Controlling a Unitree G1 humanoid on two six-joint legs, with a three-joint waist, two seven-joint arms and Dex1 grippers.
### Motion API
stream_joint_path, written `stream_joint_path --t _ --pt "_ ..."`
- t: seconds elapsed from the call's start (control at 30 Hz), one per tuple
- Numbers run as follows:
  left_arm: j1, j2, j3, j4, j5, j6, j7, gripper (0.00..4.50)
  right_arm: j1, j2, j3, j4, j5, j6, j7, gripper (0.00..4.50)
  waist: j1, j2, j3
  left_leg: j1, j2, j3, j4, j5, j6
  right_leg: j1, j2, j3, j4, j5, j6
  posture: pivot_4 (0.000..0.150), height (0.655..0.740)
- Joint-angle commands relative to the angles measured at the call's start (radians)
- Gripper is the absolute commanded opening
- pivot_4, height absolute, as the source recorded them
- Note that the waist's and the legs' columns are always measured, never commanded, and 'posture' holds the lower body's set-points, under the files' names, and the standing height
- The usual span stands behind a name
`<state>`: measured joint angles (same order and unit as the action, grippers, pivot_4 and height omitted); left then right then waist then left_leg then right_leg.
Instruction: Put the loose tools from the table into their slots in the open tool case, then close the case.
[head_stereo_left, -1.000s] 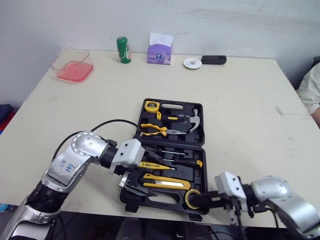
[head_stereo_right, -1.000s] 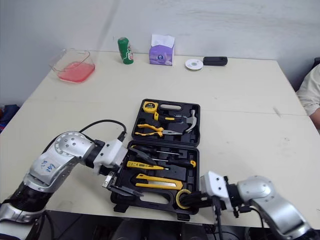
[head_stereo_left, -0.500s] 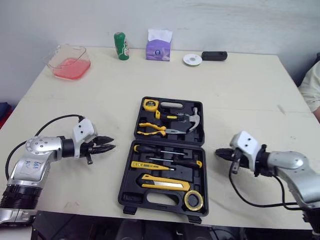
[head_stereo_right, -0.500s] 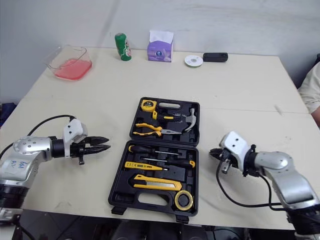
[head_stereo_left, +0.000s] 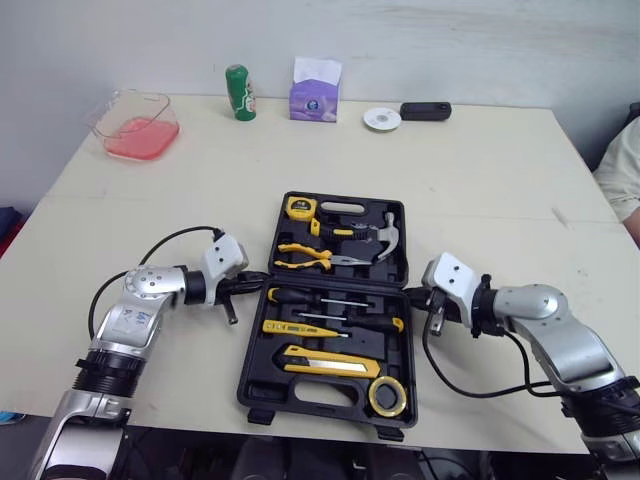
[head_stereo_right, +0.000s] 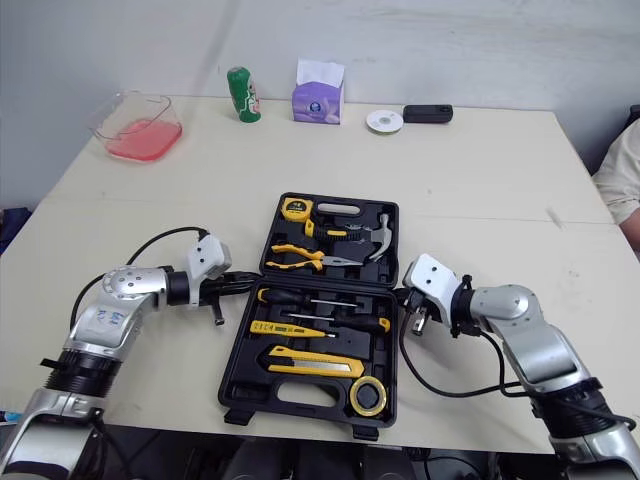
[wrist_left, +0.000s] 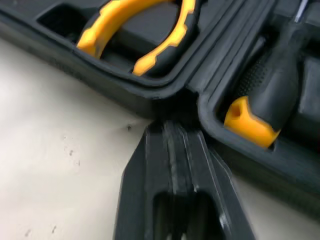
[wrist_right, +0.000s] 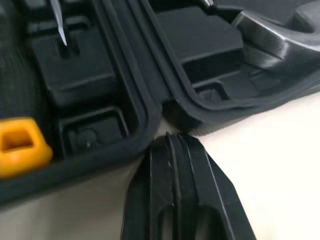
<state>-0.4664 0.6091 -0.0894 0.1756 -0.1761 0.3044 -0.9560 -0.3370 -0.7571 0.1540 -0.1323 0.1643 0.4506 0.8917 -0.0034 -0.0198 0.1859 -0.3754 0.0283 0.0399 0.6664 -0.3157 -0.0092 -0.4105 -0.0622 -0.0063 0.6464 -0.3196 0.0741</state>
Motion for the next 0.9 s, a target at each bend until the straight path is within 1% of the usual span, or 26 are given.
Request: stream_joint_path --t 0.03,0.13,0.27,0.4,0.53,0.63,0.67,0.73,0.8,0.83,0.87,0.9 --pt "-0.033 -0.034 -0.040 -0.020 0.003 0.017 -0.011 0.04 -0.046 0.022 0.007 -0.023 -0.001 -0.019 0.010 0.00 0.001 0.000 0.000 0.000 0.000 0.000 0.000 0.000 0.000 0.000 0.000 0.000 0.000 0.000 0.000 0.150 0.7244" --pt "-0.037 -0.038 -0.041 -0.009 0.017 0.014 -0.009 0.04 -0.046 0.015 0.009 -0.026 -0.011 -0.027 0.030 0.00 0.003 0.000 0.000 0.000 0.000 0.000 0.000 0.000 0.000 0.000 0.000 0.000 0.000 0.000 0.000 0.150 0.7244" --pt "-0.063 -0.049 -0.026 0.039 0.042 0.006 0.023 0.04 -0.014 0.001 0.003 -0.073 -0.002 -0.004 0.051 0.00 0.004 0.000 0.000 0.000 0.000 0.000 0.000 0.000 0.000 0.000 0.000 0.000 0.000 0.000 0.000 0.150 0.7244" --pt "-0.061 -0.042 -0.021 0.037 0.049 0.009 0.014 0.04 -0.009 -0.008 0.000 -0.051 -0.057 -0.031 0.014 0.00 0.003 0.000 0.000 0.000 0.000 0.000 0.000 0.000 0.000 0.000 0.000 0.000 0.000 0.000 0.000 0.150 0.7244" --pt "-0.034 -0.001 0.005 -0.004 0.036 0.058 0.001 0.04 0.004 -0.066 -0.002 -0.019 -0.149 -0.106 -0.004 0.00 0.001 0.000 0.000 0.000 -0.001 0.000 0.000 0.001 0.000 0.000 0.000 0.000 0.001 0.000 0.000 0.150 0.7244" --pt "0.016 0.082 0.047 -0.081 0.007 0.122 -0.035 0.04 0.033 -0.129 -0.057 -0.059 -0.113 -0.074 0.043 0.00 0.000 0.000 0.000 0.000 0.000 0.000 -0.001 0.001 0.000 0.000 0.000 0.000 0.000 0.000 0.000 0.150 0.7244" --pt "0.027 0.112 0.065 -0.105 -0.012 0.155 -0.049 0.32 0.036 -0.144 -0.083 -0.077 -0.088 -0.051 0.055 0.32 -0.002 0.000 0.000 0.000 0.000 0.000 -0.002 0.001 0.000 0.000 0.000 0.000 -0.001 0.000 0.000 0.150 0.7244" --pt "0.023 0.166 0.112 -0.144 -0.070 0.267 -0.070 0.92 0.027 -0.159 -0.159 -0.112 0.007 0.076 0.079 0.93 -0.009 0.000 0.000 0.000 0.001 0.000 -0.002 0.001 -0.001 0.000 0.001 0.001 -0.001 0.000 -0.001 0.150 0.7244" --pt "-0.006 0.191 0.144 -0.162 -0.112 0.386 -0.057 1.82 0.008 -0.159 -0.211 -0.134 0.074 0.188 0.082 1.91 -0.009 0.000 0.000 0.001 0.001 0.000 -0.002 0.001 -0.001 0.000 0.001 0.000 0.000 0.000 -0.001 0.150 0.7244" --pt "-0.043 0.188 0.157 -0.164 -0.135 0.477 -0.030 2.22 -0.022 -0.138 -0.241 -0.142 0.119 0.279 0.059 2.37 -0.009 0.000 0.000 0.001 0.001 -0.001 -0.002 0.001 -0.001 0.000 0.001 0.000 0.001 -0.001 -0.001 0.150 0.7244" --pt "-0.068 0.185 0.165 -0.166 -0.151 0.541 -0.009 2.75 -0.044 -0.123 -0.260 -0.148 0.152 0.346 0.040 2.90 -0.008 0.000 0.000 0.001 0.001 -0.002 -0.001 0.001 -0.001 0.000 0.000 0.000 0.002 0.000 -0.001 0.150 0.7244" --pt "-0.085 0.183 0.170 -0.170 -0.162 0.587 0.006 3.15 -0.059 -0.113 -0.273 -0.154 0.175 0.395 0.026 3.35 -0.007 0.000 0.000 0.001 0.001 -0.002 -0.001 0.001 -0.001 0.000 0.000 0.000 0.002 0.000 -0.001 0.150 0.7244"
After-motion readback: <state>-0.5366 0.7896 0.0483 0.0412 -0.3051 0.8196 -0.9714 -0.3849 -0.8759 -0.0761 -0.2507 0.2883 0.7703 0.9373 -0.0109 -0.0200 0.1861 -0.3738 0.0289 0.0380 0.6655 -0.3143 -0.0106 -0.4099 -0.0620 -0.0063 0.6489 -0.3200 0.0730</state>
